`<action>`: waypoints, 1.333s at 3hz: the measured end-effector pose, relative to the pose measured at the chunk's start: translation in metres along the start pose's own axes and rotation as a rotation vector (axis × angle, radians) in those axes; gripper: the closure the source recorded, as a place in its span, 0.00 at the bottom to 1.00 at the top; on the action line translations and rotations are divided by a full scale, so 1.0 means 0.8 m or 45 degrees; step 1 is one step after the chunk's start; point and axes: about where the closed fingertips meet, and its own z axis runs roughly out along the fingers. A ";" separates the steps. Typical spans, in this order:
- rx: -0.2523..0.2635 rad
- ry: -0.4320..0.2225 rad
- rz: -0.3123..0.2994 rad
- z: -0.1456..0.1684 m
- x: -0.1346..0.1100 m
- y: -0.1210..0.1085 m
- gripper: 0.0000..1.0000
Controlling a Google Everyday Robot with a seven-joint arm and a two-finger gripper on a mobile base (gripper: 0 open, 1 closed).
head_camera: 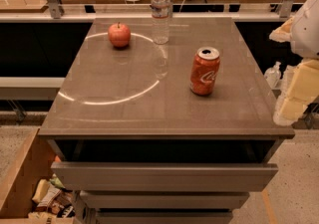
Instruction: Knock coke can over
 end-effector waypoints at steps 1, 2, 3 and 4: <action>0.000 0.000 0.000 0.000 0.000 0.000 0.00; 0.017 -0.115 0.088 0.010 -0.001 -0.008 0.00; 0.035 -0.357 0.270 0.045 0.010 -0.021 0.00; 0.075 -0.617 0.374 0.078 0.005 -0.033 0.00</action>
Offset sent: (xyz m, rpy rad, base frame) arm 0.0499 -0.0090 -0.0235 0.5188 -0.1227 -0.2370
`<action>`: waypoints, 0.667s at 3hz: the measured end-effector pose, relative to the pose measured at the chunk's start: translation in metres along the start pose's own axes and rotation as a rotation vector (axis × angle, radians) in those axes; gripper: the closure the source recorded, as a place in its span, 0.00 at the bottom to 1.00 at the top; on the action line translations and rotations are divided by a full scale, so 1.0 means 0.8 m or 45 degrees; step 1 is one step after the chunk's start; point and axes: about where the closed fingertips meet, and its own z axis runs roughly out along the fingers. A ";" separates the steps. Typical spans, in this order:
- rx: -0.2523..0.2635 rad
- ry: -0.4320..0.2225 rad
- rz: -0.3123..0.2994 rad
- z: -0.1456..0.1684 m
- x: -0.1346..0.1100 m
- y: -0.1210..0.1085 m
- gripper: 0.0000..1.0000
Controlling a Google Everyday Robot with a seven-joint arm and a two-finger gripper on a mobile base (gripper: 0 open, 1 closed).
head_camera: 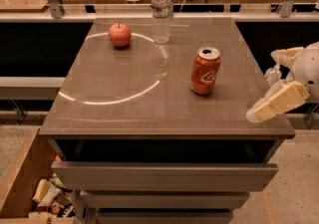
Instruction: Knock coke can over
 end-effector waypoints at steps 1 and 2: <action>0.097 -0.330 0.020 0.027 -0.025 -0.017 0.00; 0.149 -0.348 0.013 0.020 -0.041 -0.023 0.00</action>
Offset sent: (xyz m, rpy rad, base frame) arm 0.0164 0.0135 -0.0061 0.1445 -0.1145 -0.0049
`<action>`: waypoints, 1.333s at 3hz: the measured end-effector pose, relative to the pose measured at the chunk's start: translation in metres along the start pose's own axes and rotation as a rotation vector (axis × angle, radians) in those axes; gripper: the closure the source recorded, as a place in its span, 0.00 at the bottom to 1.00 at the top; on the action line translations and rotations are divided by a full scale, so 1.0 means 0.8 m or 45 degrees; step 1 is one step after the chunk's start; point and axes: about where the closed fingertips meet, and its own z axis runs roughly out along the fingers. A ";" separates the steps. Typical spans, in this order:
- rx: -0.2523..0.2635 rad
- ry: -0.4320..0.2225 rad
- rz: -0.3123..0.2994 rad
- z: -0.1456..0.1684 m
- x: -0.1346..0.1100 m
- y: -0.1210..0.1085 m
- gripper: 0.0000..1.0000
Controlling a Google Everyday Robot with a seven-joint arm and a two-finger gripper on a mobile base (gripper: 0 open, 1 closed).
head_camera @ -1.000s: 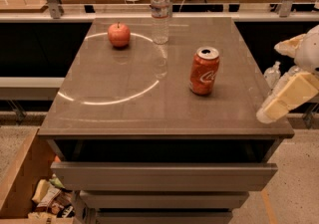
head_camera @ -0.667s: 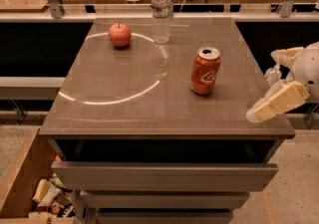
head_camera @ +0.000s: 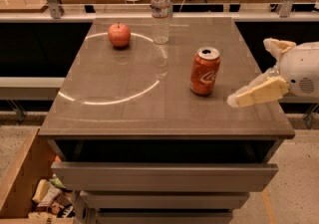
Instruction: Knock coke can over
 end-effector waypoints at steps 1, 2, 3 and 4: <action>0.039 0.000 0.007 0.002 -0.002 0.003 0.00; 0.092 -0.106 0.080 0.047 0.006 0.000 0.00; 0.117 -0.188 0.137 0.082 0.012 -0.006 0.00; 0.131 -0.257 0.171 0.116 0.012 -0.011 0.00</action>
Offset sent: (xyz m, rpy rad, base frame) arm 0.0500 0.0262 -0.0382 0.1863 -0.1011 -0.1442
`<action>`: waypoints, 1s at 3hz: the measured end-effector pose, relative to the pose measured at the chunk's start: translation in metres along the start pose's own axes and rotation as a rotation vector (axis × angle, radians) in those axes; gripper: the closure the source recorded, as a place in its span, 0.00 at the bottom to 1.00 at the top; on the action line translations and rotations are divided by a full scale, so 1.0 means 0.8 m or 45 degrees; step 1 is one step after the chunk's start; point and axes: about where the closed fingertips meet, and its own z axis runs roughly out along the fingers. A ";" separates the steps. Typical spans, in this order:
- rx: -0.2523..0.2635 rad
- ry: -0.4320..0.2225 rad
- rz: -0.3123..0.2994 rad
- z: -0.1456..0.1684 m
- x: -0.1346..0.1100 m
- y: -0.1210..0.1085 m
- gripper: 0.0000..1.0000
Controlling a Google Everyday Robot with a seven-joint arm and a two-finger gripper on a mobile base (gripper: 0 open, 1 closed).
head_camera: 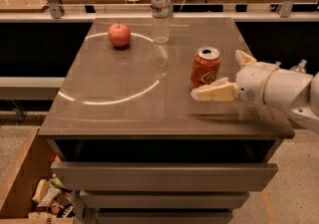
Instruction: Knock coke can over
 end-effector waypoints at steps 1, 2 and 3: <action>-0.019 -0.064 0.020 0.026 0.001 0.005 0.14; -0.047 -0.102 -0.021 0.041 -0.006 0.010 0.38; -0.130 -0.133 -0.325 0.052 -0.056 0.019 0.69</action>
Offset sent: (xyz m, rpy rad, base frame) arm 0.0271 0.0379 -0.0044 0.0399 -0.1018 0.0885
